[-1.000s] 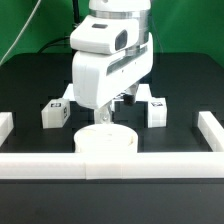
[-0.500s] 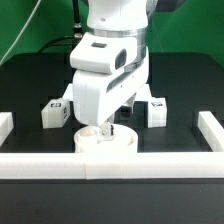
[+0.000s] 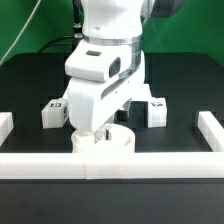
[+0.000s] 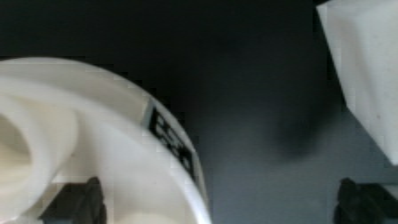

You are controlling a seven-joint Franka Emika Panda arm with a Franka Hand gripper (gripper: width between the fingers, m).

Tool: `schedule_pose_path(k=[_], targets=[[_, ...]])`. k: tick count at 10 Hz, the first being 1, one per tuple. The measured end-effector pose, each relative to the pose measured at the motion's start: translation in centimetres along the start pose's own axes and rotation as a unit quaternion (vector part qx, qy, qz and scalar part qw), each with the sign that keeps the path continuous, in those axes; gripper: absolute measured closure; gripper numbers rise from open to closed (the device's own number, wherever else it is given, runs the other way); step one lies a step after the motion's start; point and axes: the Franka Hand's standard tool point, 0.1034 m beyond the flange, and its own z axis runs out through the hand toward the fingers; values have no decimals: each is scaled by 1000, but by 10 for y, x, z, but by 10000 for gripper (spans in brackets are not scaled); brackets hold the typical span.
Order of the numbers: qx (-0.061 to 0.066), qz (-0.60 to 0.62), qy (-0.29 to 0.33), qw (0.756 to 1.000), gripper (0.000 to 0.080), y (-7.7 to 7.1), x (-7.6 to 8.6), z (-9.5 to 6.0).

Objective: Assemble stool

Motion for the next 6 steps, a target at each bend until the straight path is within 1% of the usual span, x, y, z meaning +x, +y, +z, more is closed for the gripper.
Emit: schedule_pose_path(k=[1, 2, 3, 4, 5, 6], targets=[[1, -1, 0, 1000, 150, 0, 0, 1], [0, -1, 0, 1000, 254, 0, 0, 1], [1, -1, 0, 1000, 391, 0, 0, 1], [1, -1, 0, 1000, 559, 0, 0, 1], [1, -1, 0, 1000, 559, 0, 0, 1], [1, -1, 0, 1000, 724, 0, 0, 1]])
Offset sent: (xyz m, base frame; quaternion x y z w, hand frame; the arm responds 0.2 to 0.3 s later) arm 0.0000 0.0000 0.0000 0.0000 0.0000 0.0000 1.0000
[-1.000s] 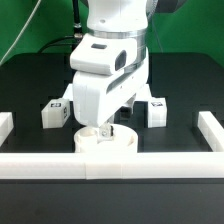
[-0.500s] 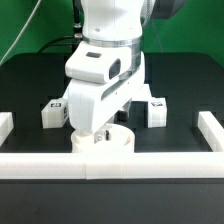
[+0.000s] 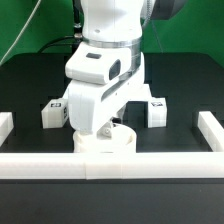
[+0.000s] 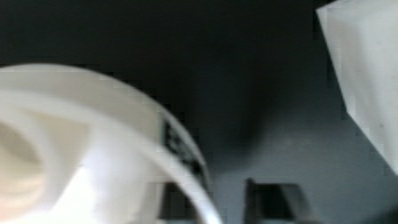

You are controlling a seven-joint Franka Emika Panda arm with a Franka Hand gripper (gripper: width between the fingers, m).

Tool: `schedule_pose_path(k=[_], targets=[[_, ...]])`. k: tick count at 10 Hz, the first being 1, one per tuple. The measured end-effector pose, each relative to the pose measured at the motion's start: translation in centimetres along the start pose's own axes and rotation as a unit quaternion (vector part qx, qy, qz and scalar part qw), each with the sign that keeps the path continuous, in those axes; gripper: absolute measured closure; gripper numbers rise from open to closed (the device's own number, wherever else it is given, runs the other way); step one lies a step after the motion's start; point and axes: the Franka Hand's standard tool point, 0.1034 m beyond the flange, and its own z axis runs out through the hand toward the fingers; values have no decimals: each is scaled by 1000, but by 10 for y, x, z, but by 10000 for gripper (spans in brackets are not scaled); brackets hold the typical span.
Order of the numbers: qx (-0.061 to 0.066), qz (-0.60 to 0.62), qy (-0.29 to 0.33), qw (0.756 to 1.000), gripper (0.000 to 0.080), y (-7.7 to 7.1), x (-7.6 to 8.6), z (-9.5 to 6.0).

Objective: Assemble stool

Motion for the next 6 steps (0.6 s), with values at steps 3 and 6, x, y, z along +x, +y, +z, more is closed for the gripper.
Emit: schedule_pose_path(k=[3, 6], targets=[[-2, 0, 1, 1000, 761, 1, 1, -1], [-2, 0, 1, 1000, 762, 1, 1, -1]])
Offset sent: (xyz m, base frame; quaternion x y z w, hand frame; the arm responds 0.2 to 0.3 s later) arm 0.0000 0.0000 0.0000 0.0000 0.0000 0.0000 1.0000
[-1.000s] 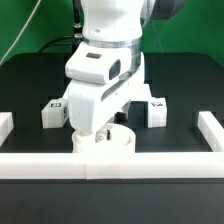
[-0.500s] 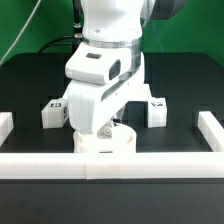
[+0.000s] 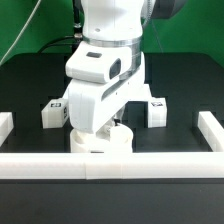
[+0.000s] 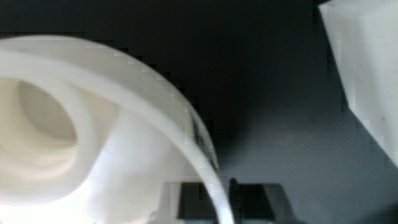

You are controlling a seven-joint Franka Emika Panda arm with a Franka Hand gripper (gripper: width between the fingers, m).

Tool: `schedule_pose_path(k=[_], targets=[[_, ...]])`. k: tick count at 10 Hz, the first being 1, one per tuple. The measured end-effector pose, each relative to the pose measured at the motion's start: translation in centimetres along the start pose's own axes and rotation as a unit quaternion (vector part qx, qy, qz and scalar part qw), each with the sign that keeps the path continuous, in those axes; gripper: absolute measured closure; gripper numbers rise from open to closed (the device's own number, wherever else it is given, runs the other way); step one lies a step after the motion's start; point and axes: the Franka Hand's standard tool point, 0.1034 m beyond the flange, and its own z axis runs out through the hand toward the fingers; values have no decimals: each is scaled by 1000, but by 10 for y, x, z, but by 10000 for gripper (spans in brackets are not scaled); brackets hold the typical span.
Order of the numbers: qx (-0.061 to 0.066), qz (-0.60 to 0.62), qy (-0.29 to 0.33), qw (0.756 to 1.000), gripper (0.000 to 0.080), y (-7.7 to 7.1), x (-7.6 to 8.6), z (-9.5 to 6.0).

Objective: Assemble stool

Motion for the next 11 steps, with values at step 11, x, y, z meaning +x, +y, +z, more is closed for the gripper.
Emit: schedule_pose_path(k=[11], targets=[[8, 17, 10, 1000, 767, -37, 101, -2]])
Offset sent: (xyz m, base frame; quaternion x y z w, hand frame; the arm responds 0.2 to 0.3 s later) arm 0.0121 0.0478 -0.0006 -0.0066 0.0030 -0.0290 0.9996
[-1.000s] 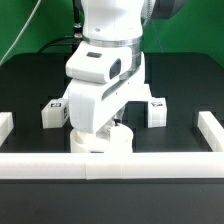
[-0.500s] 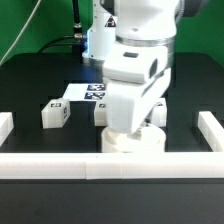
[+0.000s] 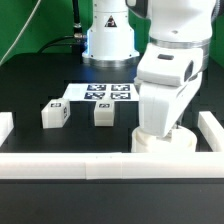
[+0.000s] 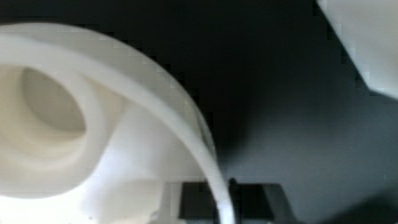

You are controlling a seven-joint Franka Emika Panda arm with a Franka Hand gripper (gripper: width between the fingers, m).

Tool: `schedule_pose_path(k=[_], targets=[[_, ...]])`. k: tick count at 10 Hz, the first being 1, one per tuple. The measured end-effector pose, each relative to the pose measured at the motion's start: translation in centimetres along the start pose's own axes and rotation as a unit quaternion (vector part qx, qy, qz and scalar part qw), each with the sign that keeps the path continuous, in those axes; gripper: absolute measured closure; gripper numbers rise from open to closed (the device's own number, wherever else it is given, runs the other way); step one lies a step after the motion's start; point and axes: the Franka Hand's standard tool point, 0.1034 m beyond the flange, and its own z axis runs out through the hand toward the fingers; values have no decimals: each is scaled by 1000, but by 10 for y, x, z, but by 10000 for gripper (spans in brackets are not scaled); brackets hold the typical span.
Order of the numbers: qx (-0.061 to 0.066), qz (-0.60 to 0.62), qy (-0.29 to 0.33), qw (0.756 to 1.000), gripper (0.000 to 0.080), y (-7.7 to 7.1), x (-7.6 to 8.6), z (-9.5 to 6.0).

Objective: Assemble stool

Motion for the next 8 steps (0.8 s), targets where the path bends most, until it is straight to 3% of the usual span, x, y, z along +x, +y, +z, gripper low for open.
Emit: schedule_pose_path(k=[3, 8], targets=[[-3, 17, 7, 1000, 767, -9, 18, 2], [-4, 14, 9, 1000, 767, -12, 23, 1]])
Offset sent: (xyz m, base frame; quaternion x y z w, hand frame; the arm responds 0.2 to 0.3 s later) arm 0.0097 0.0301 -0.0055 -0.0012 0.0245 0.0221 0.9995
